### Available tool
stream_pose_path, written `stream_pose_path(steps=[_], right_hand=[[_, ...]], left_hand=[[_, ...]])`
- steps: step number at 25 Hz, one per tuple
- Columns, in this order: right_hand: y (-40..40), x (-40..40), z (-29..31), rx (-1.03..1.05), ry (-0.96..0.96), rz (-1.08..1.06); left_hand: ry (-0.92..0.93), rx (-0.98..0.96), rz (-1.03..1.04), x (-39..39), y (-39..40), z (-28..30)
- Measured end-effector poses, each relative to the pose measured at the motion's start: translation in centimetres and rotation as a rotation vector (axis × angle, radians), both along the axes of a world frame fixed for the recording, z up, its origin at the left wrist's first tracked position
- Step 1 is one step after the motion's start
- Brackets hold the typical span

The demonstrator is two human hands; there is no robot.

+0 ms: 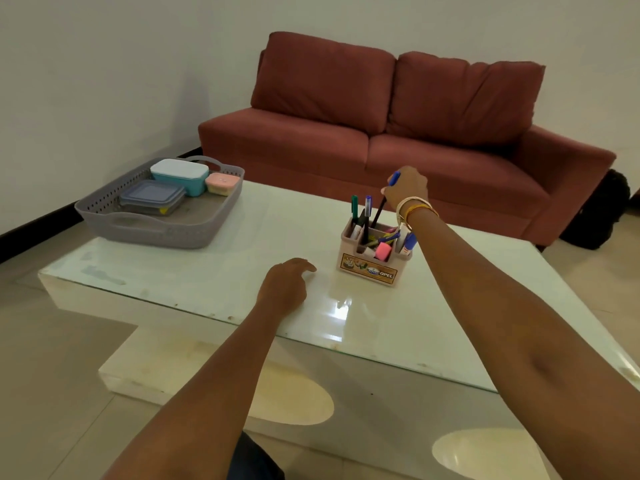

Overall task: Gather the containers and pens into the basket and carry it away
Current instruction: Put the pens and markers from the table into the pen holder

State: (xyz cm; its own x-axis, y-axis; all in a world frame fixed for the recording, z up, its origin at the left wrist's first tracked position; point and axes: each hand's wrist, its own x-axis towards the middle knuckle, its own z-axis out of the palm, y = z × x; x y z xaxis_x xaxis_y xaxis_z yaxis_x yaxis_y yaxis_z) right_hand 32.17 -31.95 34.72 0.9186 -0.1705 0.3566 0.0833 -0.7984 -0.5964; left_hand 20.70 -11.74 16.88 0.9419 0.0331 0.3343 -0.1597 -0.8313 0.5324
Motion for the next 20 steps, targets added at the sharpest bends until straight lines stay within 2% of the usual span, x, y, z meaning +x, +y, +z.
stream_pose_path(steps=[2,4,8,10,11,12,14,15,16,20], right_hand=[[0.4,0.7,0.1,-0.065,0.154,0.009],[0.3,0.9,0.0,-0.122,0.201,0.038],[-2.3,-0.5,1.0,0.038,-0.059,-0.028],[-4.6,-1.5,0.6,0.264,-0.130,-0.143],[-5.6,-2.0,-0.1,0.457,-0.096,-0.170],[-6.3,-2.6,-1.3,0.673,-0.012,-0.172],[-7.3,-3.7,-4.6,1.016,0.228,-0.171],[-7.3,-4.3,-6.3,1.111,0.348,-0.146],[-6.9,-4.8,-7.8,1.152,0.420,-0.110],[-3.9,-6.3,-10.6,1.281,0.382,0.040]], left_hand=[[-0.042,-0.047,0.000,0.0,0.2,0.2],[-0.040,-0.063,0.003,0.0,0.2,0.3],[0.003,-0.111,0.029,-0.6,-0.3,0.6],[0.099,-0.141,0.087,-0.4,-1.1,1.5],[0.163,-0.176,0.119,0.1,-1.8,2.5],[0.223,-0.269,0.142,0.7,-2.6,3.9],[0.365,-0.624,0.109,1.8,-4.5,7.2],[0.415,-0.772,0.072,2.2,-5.4,8.5],[0.443,-0.843,0.032,2.4,-6.2,9.2],[0.513,-0.836,-0.008,2.3,-7.3,8.6]])
